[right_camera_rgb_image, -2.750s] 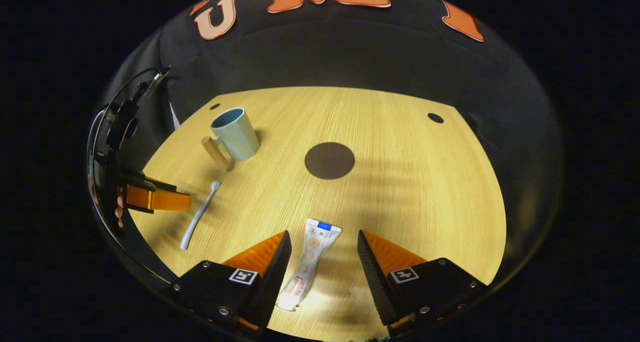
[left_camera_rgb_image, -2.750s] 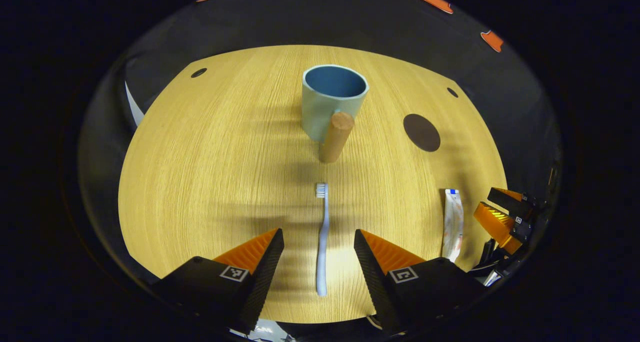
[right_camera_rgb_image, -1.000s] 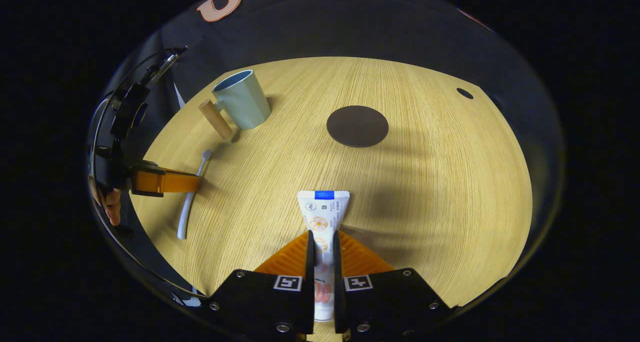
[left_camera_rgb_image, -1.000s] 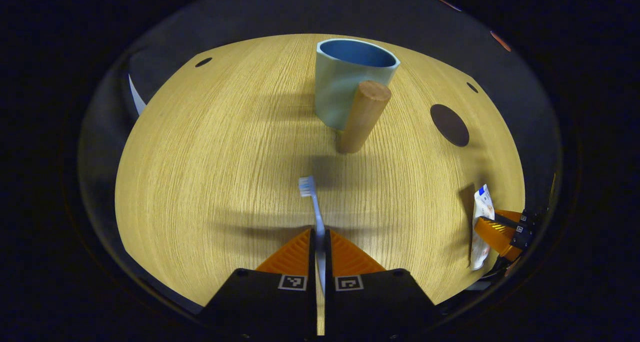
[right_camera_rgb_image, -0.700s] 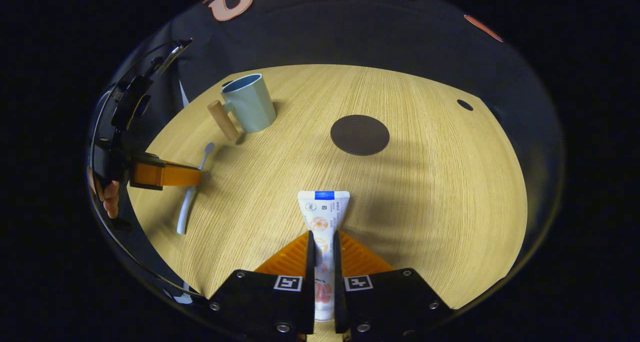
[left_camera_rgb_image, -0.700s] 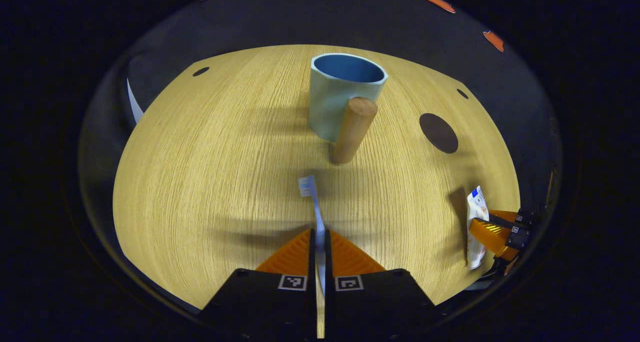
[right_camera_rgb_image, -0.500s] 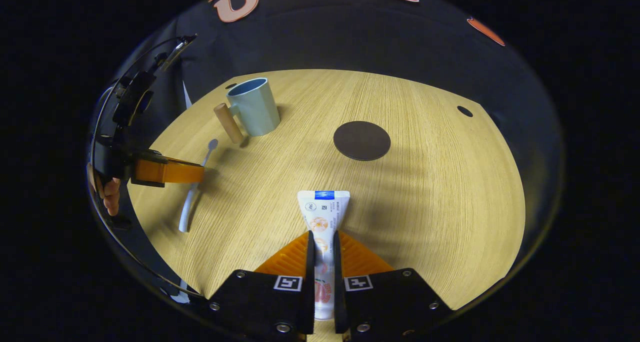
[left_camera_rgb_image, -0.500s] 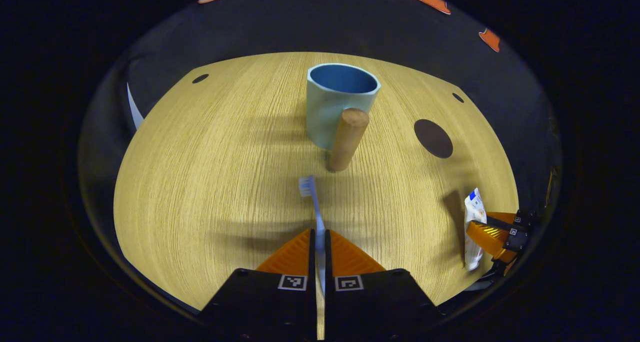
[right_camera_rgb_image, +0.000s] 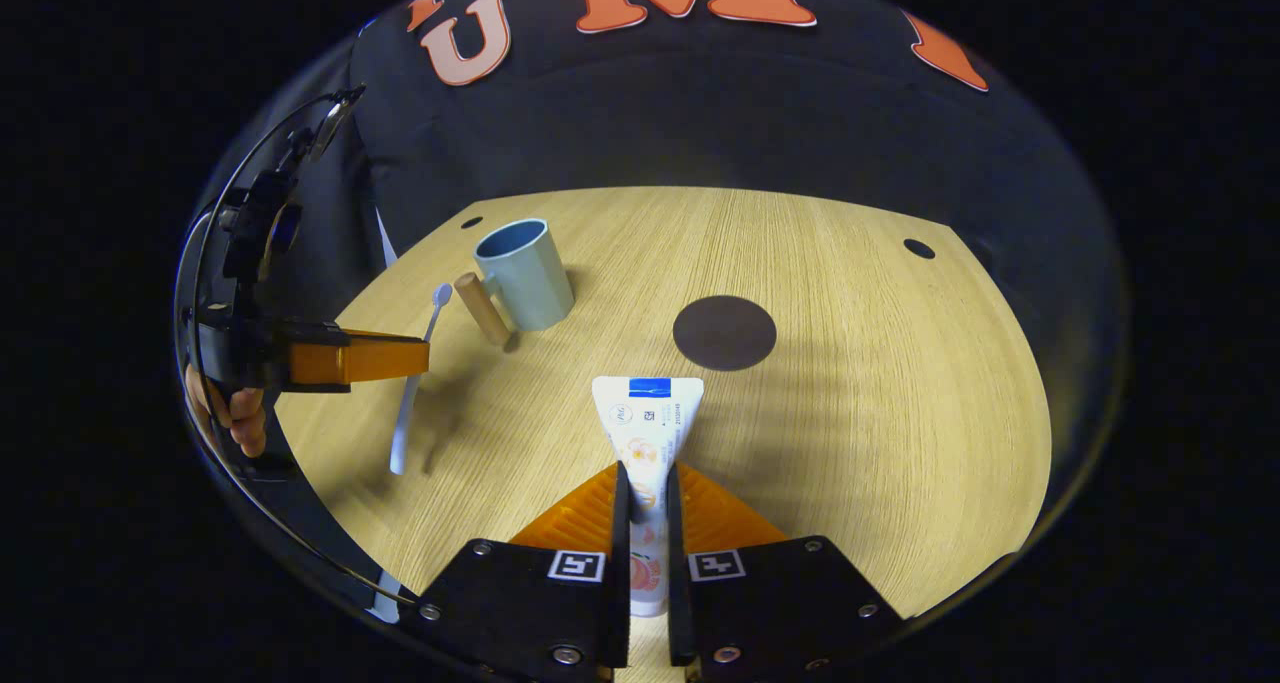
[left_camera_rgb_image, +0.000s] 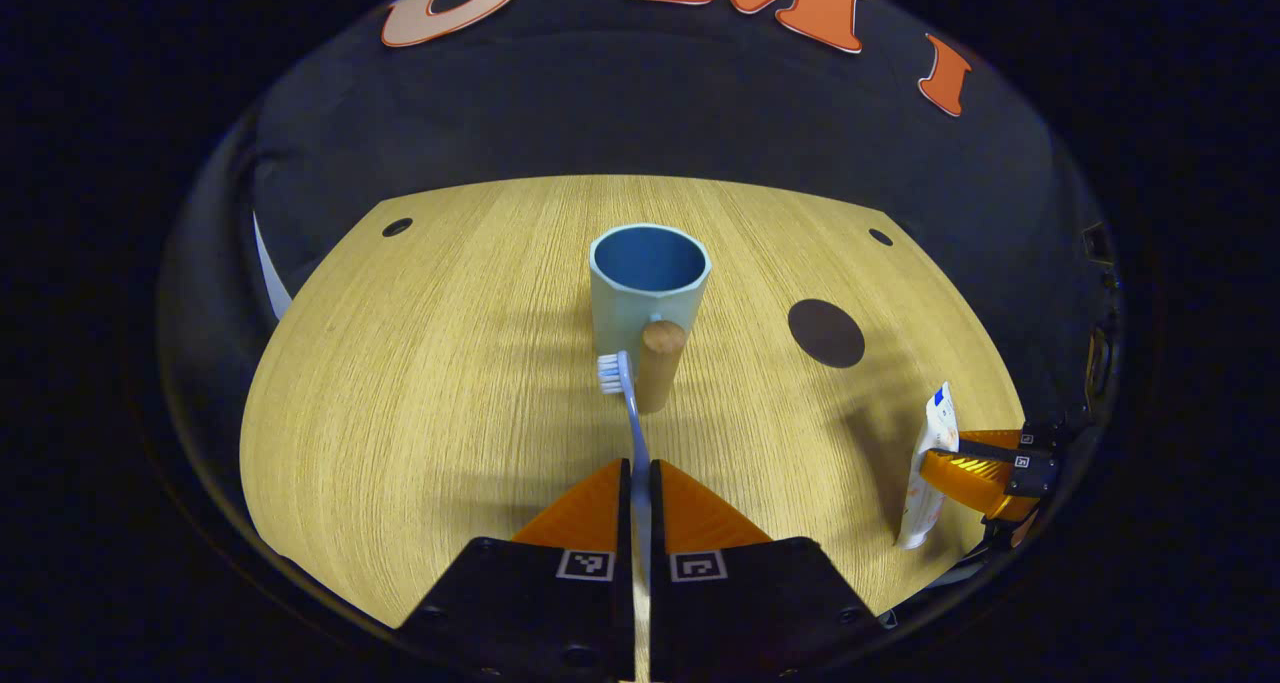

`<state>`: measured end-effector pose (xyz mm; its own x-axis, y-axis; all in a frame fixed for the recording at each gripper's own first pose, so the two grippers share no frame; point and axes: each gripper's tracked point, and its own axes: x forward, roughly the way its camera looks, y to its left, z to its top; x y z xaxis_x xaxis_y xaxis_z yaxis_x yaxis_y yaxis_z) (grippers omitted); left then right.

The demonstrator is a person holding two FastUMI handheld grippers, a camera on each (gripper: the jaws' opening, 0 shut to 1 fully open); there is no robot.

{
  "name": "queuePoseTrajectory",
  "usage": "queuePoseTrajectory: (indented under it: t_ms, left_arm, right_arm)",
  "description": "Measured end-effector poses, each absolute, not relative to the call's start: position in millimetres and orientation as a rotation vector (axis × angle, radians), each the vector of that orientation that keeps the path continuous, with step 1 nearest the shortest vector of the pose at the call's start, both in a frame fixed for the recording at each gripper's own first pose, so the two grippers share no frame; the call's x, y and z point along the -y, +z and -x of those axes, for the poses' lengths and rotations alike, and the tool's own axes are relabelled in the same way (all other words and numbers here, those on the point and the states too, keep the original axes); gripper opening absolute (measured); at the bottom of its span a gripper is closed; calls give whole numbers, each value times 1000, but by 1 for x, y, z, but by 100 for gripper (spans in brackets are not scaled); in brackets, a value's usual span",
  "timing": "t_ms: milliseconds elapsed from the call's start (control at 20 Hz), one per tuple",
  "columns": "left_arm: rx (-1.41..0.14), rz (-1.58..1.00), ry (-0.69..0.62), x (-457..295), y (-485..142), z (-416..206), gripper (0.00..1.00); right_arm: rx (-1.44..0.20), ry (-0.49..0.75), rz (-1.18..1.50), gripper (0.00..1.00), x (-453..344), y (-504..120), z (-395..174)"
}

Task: Put the toothbrush and toothpaste on the desktop into the cup, then pick up the cup and place it on the coaster on the desktop.

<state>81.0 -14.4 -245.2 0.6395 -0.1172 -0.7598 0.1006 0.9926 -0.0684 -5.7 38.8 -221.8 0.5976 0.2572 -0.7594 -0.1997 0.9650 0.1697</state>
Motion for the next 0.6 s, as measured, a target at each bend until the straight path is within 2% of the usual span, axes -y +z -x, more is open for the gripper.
queuePoseTrajectory:
  t_ms: [100,150,400,600]
  left_arm:
    - [-843,37,-129,16,-244,-85,6]
    - [-831,49,-131,17,-243,-86,6]
    - [-824,61,-135,16,-230,-92,6]
    - [-791,61,-145,13,-221,-95,6]
  right_arm:
    - [-867,258,-49,16,-36,-218,1]
    - [-851,253,-45,13,-35,-217,-2]
    - [-893,304,-90,8,-46,-220,5]
    - [-867,300,-85,8,-45,-220,1]
